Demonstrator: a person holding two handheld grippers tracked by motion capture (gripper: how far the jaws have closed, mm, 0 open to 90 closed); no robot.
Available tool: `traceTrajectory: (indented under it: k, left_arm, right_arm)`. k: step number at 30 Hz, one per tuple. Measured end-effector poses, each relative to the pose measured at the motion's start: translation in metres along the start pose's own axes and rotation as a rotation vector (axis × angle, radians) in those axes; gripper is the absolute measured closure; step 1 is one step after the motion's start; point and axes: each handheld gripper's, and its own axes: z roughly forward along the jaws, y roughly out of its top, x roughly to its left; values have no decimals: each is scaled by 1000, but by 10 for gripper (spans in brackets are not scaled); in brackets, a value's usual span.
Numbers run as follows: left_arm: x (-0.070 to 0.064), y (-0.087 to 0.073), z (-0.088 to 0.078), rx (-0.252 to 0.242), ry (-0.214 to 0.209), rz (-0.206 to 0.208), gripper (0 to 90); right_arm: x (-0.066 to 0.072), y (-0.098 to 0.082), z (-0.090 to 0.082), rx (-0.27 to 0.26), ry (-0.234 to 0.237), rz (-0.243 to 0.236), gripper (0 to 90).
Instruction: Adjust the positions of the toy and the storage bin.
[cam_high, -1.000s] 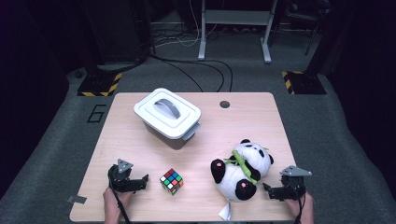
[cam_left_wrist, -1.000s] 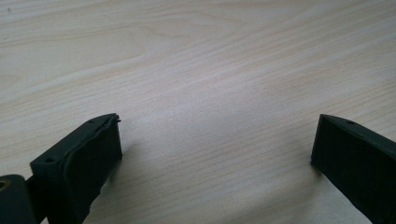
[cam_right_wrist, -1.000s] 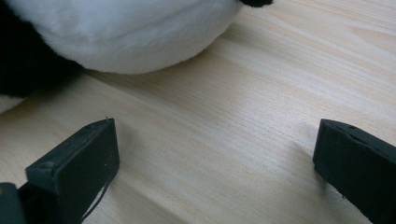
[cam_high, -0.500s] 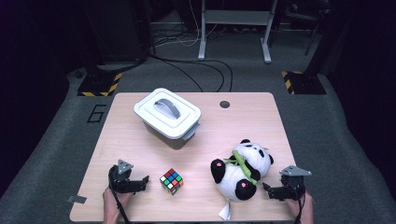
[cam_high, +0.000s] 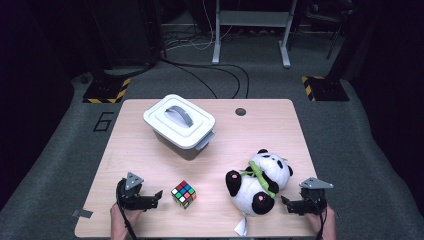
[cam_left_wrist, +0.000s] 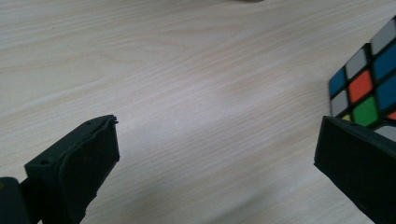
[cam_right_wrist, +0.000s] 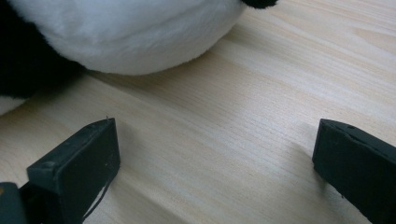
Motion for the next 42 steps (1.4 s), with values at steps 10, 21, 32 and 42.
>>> traceTrajectory:
  k: [10,21,32,42]
  left_arm:
    - [-13,14,-12,-36,-49,27,0]
    - [-25,28,-19,-48,-88,67,0]
    - [-49,42,-23,-77,-140,127,0]
    - [-71,46,-12,-70,-206,171,0]
  right_arm:
    - [0,0,0,0,-1,2,1]
    - [0,0,0,1,-3,3,1]
    - [0,0,0,0,-2,3,2]
    - [0,0,0,1,-2,3,2]
